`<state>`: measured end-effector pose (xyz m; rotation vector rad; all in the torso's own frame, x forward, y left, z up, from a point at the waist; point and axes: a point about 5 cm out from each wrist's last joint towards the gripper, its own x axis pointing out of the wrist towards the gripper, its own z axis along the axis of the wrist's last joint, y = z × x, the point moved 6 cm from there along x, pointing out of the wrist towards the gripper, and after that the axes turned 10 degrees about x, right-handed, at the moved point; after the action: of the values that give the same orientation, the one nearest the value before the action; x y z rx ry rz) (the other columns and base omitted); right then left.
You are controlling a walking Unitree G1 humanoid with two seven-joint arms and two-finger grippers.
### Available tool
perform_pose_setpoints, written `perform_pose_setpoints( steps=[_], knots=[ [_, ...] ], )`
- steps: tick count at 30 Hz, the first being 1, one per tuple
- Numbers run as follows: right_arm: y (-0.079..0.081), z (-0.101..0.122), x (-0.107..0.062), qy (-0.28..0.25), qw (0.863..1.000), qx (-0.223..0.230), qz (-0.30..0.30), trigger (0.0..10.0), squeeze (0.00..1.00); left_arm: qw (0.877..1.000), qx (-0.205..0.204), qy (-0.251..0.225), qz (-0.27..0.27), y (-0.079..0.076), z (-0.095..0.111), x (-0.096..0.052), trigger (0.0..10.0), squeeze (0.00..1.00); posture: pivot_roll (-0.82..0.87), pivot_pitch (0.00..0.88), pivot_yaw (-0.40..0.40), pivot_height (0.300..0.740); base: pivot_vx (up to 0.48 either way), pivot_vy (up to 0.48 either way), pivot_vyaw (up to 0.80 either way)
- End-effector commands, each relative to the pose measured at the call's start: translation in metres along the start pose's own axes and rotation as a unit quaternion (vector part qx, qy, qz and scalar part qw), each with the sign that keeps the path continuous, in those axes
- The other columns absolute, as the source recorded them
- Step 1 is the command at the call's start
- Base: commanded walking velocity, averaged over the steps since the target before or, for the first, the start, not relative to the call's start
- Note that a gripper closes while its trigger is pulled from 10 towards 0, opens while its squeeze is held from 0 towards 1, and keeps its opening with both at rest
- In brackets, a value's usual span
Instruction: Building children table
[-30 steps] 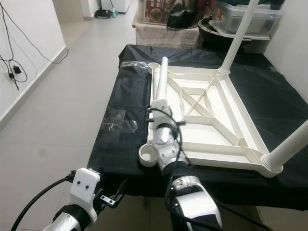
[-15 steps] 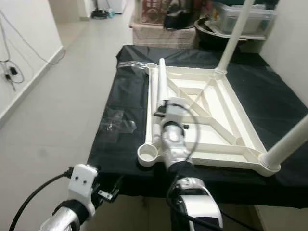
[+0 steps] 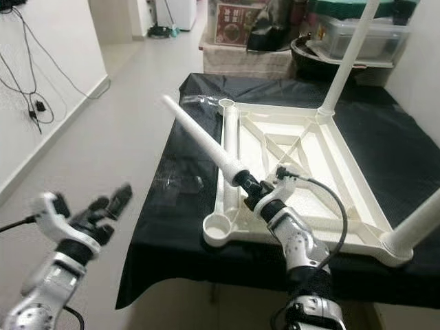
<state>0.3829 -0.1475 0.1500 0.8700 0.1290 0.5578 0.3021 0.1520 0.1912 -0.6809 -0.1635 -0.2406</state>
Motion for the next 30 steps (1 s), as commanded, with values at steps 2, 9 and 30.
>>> perform_pose_setpoints(
  steps=[2,9,30],
  knots=[
    [0.016,-0.004,-0.005,0.02,0.999,0.012,0.048,0.0,0.0,0.999,-0.045,-0.017,-0.005,-0.001,0.006,-0.001,10.0,0.0,0.07,0.01,-0.049,0.74,0.0,0.0,0.0],
    [0.045,-0.032,-0.029,0.112,0.981,0.044,0.153,0.0,0.0,0.99,-0.124,-0.044,-0.05,-0.008,0.022,-0.006,10.0,0.0,0.07,0.003,-0.052,0.74,0.0,0.0,0.0],
    [0.074,-0.058,-0.081,0.253,0.931,0.055,0.257,0.0,0.0,0.967,-0.208,-0.026,-0.143,-0.024,0.035,-0.027,10.0,0.0,0.06,0.0,-0.058,0.74,0.0,0.0,0.0]
  ],
)
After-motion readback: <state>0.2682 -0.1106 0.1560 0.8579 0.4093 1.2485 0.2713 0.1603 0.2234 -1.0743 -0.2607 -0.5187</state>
